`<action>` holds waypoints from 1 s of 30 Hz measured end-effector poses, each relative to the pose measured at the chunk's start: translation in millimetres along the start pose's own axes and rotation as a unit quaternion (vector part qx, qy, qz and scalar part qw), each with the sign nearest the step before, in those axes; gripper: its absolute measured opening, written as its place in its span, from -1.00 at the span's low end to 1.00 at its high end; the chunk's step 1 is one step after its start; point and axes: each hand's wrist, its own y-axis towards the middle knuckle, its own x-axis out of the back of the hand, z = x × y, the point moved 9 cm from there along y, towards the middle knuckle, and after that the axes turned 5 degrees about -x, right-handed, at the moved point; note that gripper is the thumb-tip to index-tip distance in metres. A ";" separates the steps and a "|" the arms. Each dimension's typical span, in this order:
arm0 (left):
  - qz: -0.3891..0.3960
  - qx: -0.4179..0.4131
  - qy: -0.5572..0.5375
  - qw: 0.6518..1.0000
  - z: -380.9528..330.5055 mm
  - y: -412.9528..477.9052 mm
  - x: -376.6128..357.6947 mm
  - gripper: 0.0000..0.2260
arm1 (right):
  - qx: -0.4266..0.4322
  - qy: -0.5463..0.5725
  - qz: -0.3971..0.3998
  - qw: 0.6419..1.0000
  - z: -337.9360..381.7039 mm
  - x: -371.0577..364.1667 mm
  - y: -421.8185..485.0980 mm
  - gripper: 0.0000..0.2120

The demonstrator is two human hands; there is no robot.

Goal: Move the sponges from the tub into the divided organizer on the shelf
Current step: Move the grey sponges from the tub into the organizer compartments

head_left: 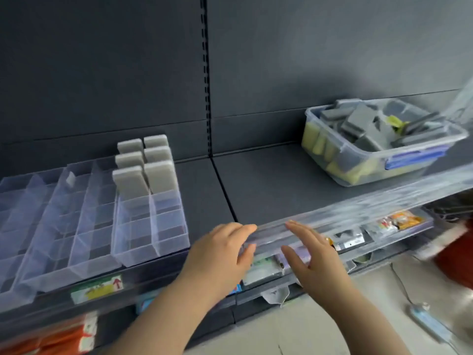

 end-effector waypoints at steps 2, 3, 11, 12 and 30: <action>0.039 -0.026 -0.004 0.999 -37.2 7.3 -39.5 -0.65 | -0.041 -0.015 -0.012 0.999 -42.7 27.0 -28.1 -0.61; 0.058 -0.039 -0.001 0.998 -55.4 10.5 -57.2 -0.65 | -0.061 -0.020 -0.017 0.998 -62.2 39.9 -41.8 -0.62; 0.147 -0.132 0.009 0.980 -165.4 26.3 -146.3 -0.62 | -0.183 -0.057 -0.064 0.979 -168.2 125.5 -124.4 -0.63; 0.149 -0.143 0.005 0.978 -174.8 31.2 -150.4 -0.62 | -0.194 -0.058 -0.071 0.977 -176.4 132.5 -128.3 -0.62; -0.042 -0.246 -0.077 0.965 -221.6 265.6 -102.8 -0.70 | -0.141 -0.086 -0.165 0.972 -225.4 262.6 65.6 -0.61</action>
